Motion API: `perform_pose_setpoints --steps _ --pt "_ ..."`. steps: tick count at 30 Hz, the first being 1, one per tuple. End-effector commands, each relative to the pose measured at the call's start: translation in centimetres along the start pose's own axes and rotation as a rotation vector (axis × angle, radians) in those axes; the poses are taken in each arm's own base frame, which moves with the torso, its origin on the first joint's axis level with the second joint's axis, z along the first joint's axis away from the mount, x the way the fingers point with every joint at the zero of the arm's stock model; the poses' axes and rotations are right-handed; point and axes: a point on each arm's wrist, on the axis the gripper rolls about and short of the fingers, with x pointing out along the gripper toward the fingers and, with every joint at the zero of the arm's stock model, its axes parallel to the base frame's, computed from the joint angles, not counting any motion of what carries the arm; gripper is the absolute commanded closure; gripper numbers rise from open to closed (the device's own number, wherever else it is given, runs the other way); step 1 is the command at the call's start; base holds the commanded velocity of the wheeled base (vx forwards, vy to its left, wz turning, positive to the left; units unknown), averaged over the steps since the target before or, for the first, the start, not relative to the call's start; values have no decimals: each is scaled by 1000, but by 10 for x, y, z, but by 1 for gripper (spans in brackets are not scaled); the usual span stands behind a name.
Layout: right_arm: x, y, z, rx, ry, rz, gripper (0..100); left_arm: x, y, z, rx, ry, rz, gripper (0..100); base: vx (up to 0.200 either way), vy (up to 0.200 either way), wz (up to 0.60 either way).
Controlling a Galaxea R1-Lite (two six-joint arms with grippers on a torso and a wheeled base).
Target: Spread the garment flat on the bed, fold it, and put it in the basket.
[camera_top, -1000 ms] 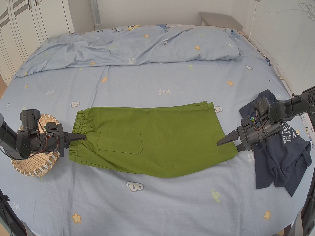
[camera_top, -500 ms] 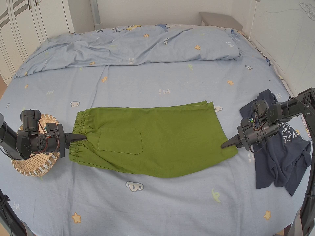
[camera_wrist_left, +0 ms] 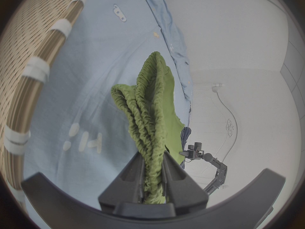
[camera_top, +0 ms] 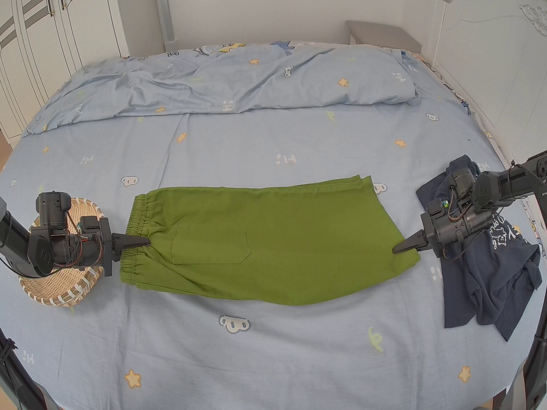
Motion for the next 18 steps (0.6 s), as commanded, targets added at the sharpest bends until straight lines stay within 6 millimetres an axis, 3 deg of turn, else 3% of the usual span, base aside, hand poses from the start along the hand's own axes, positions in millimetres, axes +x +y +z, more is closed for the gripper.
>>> perform_pose_setpoints --steps 1,6,13,14,15,17,18 --pt "-32 64 -21 -103 -26 21 100 -5 -1 -5 -24 14 18 100 0 0 0" --pt "-36 78 -48 -93 15 16 100 -21 3 -24 -8 47 66 100 0 0 0" --pt "-27 57 -109 -2 101 7 100 -54 16 -56 1 70 142 100 0 0 0" --pt "-27 57 -109 -2 101 7 100 -54 16 -56 1 70 142 100 0 0 0" --pt "-22 49 -133 -3 105 9 100 -64 21 -67 13 72 162 100 0 0 0" --pt "-20 46 -140 -6 102 9 100 -67 22 -71 16 76 167 100 0 0 0" --pt "-13 36 -162 -14 101 11 100 -72 28 -84 17 98 184 100 0 0 0"
